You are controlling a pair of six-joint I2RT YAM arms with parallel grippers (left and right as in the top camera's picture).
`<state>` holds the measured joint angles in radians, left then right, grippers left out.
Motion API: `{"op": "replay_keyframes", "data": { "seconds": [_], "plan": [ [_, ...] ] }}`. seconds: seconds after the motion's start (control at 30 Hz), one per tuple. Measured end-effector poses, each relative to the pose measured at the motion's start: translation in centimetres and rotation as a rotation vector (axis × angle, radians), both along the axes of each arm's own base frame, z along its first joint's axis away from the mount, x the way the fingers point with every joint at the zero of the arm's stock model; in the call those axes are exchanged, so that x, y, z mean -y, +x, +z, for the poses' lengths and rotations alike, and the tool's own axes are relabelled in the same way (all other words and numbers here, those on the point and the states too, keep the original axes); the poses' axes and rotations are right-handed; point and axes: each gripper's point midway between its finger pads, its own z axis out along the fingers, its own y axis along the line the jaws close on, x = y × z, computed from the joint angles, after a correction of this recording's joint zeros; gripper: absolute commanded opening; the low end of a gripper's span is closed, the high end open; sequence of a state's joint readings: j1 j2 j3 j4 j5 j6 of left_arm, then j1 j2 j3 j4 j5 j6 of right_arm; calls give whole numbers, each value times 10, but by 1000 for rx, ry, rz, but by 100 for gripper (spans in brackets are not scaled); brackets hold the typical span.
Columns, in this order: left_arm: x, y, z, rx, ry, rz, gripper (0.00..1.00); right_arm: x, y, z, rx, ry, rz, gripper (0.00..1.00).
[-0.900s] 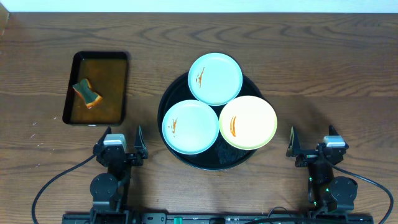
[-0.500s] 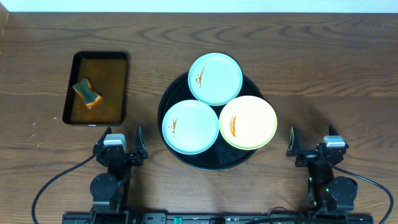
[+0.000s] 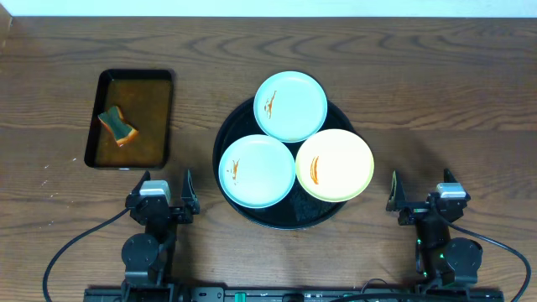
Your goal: Clean dirty plates on tray and stack at the side
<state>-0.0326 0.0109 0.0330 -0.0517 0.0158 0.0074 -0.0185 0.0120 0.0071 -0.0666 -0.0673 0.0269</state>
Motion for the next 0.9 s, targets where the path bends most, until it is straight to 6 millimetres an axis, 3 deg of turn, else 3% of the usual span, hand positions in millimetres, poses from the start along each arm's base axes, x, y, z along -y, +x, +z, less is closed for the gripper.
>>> {"op": "replay_keyframes", "data": {
  "seconds": [0.6,0.9],
  "plan": [
    [3,0,1,3,-25,-15,81,0,0,0,0,0,0,99],
    [64,-10,11,-62,-603,-319,81,0,0,0,0,0,0,99]
  ]
}}
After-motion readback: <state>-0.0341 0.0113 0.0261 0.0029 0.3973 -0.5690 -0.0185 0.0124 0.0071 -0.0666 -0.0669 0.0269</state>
